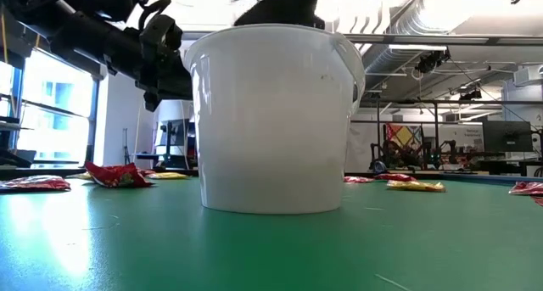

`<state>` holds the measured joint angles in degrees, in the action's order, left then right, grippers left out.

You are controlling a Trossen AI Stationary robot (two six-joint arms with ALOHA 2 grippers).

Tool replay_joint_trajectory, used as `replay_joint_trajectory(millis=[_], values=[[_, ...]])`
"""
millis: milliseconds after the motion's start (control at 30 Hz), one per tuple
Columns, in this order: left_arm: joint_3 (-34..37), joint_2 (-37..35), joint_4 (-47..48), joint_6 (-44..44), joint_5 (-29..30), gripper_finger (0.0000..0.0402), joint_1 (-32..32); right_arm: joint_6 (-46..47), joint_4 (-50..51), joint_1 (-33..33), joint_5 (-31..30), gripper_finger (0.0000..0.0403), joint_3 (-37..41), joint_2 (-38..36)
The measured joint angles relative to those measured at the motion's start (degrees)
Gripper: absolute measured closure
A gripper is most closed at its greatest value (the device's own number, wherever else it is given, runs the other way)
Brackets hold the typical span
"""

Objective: Sort candy by brand, put in halloween buckets
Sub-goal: Put the yellow candy into the white bucket

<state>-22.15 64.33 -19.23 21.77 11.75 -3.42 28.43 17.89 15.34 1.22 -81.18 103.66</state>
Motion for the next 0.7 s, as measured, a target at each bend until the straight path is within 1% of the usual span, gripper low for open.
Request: replay_joint_trajectory(millis=[67,133,233,267,367,467,533,700], values=[[0.0,0.0,0.4,1.4,0.3,0.0402,-0.4,-2.9,4.8,-1.1,0.9,0.0296,-2.0,-1.0],[0.0,0.0,1.1,2.7,0.4,0.0402,-1.0,-6.2,8.4,-2.4,1.4,0.0328,-3.6,-2.1],[0.0,0.0,1.8,3.7,0.4,0.0402,-1.8,-10.7,10.3,-4.8,3.8,0.0385,-3.9,-4.0],[0.0,0.0,1.9,3.6,0.4,0.0401,-1.9,-11.9,10.4,-5.6,4.7,0.0393,-3.8,-4.4],[0.0,0.0,2.1,3.6,0.7,0.0401,-2.0,-14.7,11.1,-7.9,5.5,0.0388,-3.4,-4.9],[0.0,0.0,3.0,3.7,0.8,0.0402,-2.3,-17.6,12.0,-9.7,5.6,0.0399,-3.3,-4.9],[0.0,0.0,4.5,4.7,0.6,0.0402,-2.6,-19.2,11.7,-10.7,5.5,0.0399,-3.2,-4.9],[0.0,0.0,7.3,6.6,-2.5,0.0401,-3.0,-21.1,5.1,-12.8,6.8,0.0402,1.7,-5.6]])
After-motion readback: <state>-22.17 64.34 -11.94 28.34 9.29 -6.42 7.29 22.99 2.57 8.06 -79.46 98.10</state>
